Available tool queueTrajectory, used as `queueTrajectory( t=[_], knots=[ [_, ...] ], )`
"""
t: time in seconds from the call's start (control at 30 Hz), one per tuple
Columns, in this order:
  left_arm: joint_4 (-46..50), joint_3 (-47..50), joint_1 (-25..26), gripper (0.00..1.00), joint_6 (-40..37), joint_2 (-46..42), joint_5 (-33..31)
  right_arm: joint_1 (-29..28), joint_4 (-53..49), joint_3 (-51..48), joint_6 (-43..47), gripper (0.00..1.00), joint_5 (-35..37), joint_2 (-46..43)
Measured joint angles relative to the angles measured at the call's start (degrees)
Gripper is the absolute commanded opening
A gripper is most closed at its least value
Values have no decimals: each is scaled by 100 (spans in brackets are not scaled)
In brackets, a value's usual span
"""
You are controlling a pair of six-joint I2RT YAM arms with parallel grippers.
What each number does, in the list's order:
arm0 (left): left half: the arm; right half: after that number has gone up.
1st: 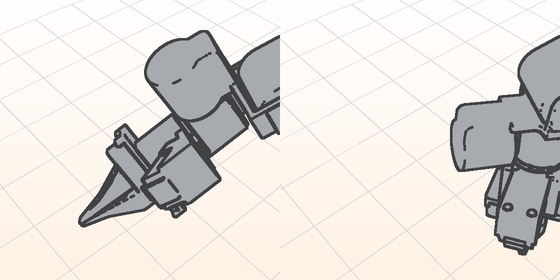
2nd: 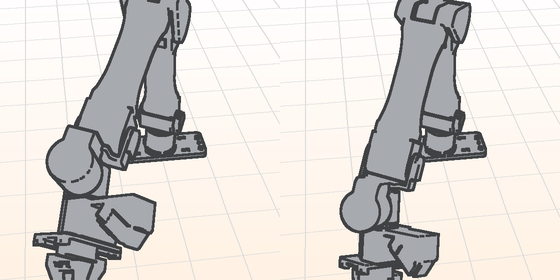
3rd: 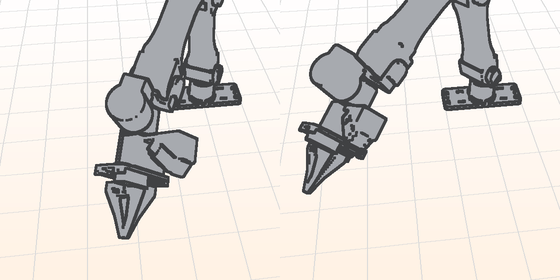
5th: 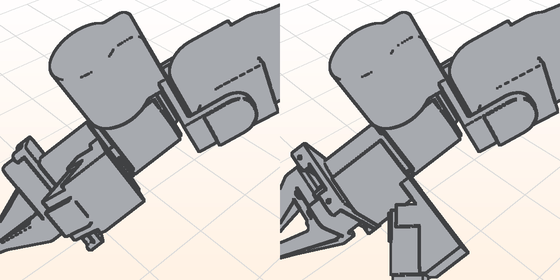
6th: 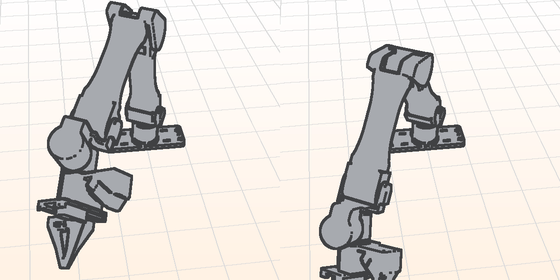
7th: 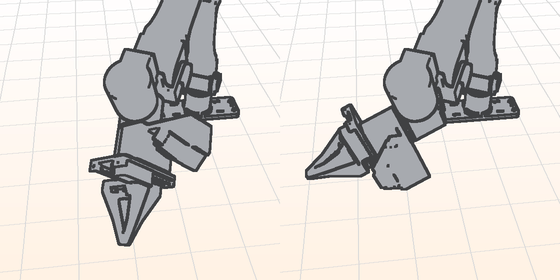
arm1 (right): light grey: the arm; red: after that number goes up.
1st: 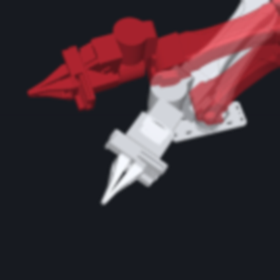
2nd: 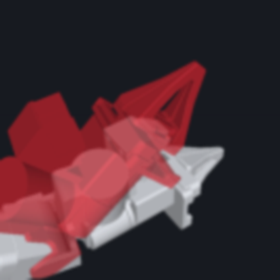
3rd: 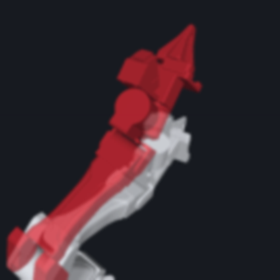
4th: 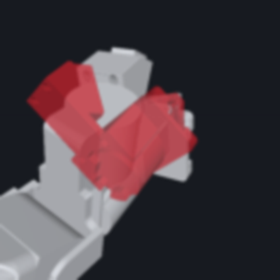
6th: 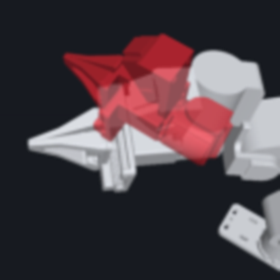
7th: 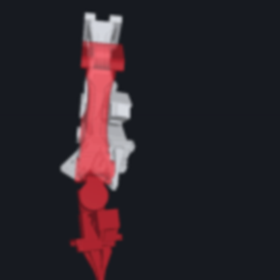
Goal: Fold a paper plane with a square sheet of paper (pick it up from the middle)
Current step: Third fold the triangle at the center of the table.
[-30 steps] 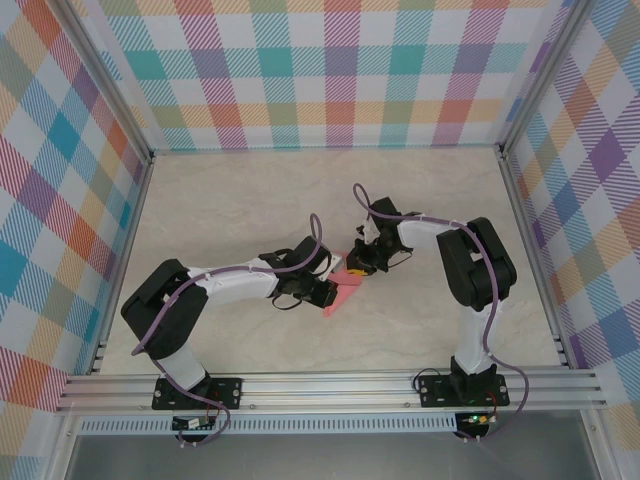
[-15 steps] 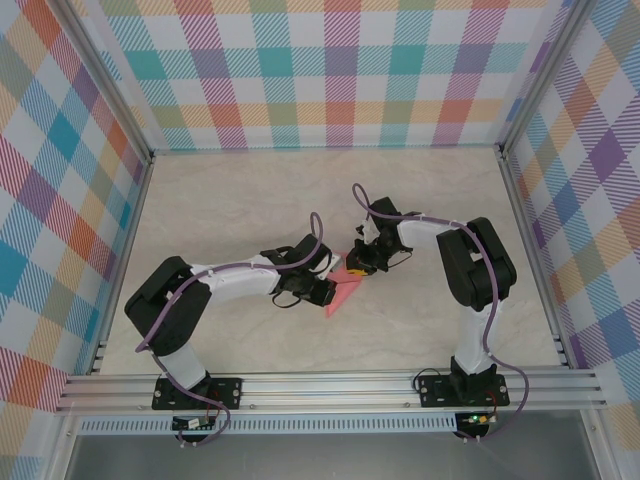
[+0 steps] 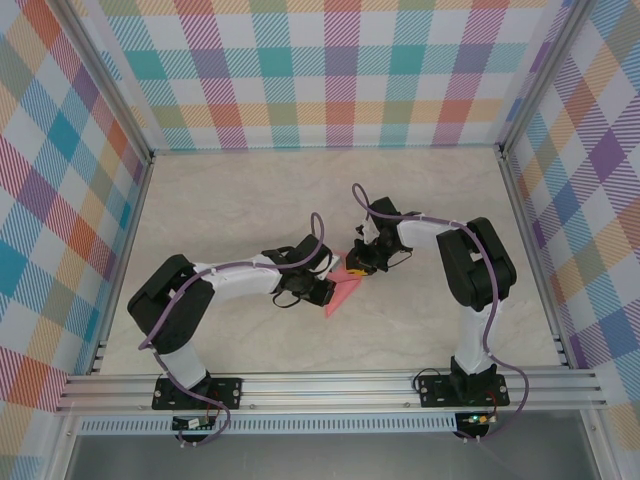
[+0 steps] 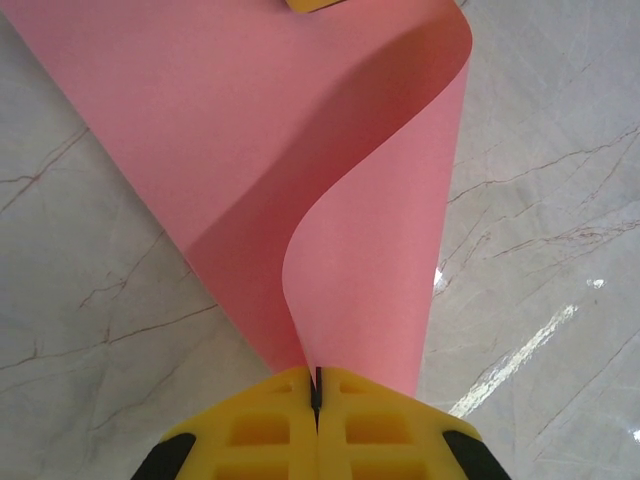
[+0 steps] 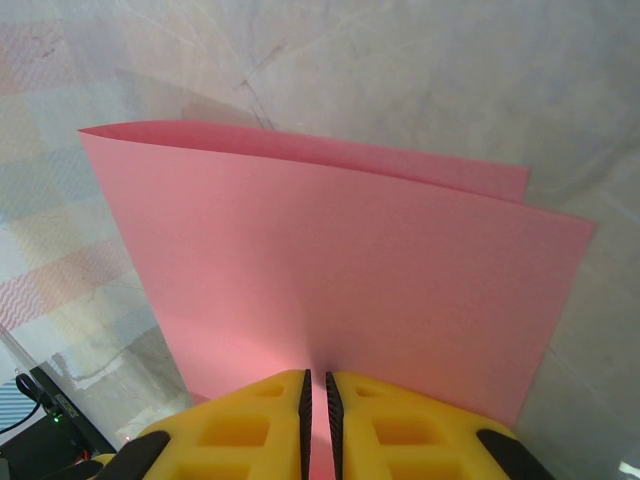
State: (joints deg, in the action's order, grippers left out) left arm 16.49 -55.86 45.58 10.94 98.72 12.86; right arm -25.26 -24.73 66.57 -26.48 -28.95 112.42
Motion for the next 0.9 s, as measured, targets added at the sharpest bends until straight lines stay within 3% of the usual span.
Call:
queueTrajectory(
  t=[0.9],
  knots=[
    [7,-92,-52,4,-138,219,-7,0,2,0,-4,17,0,-2]
  ],
)
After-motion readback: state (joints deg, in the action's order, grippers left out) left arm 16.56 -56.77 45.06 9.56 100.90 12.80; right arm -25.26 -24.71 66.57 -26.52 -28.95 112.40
